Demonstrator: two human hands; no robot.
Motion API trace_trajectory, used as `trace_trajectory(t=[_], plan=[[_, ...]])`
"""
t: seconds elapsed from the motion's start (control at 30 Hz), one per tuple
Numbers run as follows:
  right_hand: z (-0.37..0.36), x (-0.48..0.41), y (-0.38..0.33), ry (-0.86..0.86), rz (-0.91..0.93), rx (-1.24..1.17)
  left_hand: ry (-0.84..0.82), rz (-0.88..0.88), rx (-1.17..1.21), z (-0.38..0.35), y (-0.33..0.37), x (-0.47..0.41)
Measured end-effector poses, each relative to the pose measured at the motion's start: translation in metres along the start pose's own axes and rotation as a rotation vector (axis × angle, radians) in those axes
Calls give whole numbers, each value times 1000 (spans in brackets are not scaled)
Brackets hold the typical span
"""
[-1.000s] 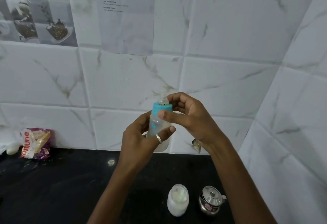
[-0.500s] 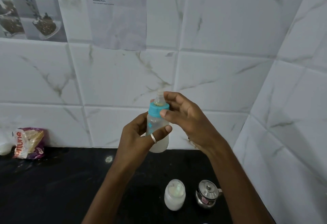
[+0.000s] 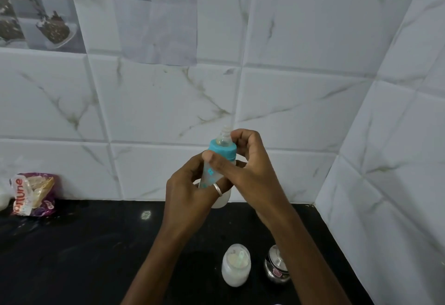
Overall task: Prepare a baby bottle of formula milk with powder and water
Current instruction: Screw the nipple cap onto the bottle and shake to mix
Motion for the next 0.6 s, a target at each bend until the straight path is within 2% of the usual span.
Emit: trace_trajectory(t=[0.2,0.37,0.47,0.6], plan=[[10,-14,-7,-236,14,-185,-160,143,219,0,0,-6],[0,-14,-7,-371,29,-200,-256,140,250,-2,0,-7],[0,-13,-4,-274,22,-167,-207,119,199,0,2,-6],[0,-6,3,56,13,79,4,71,-77,9,-2,-5]])
Point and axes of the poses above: each hand's wrist, its own x-axis away from the middle knuckle, its own z-axis out of the back of the hand, y = z × x, the point moved 7 cm from there along -x, towards the middle knuckle, and after that the axes turned 3 degrees about -y, right-handed, at the moved point
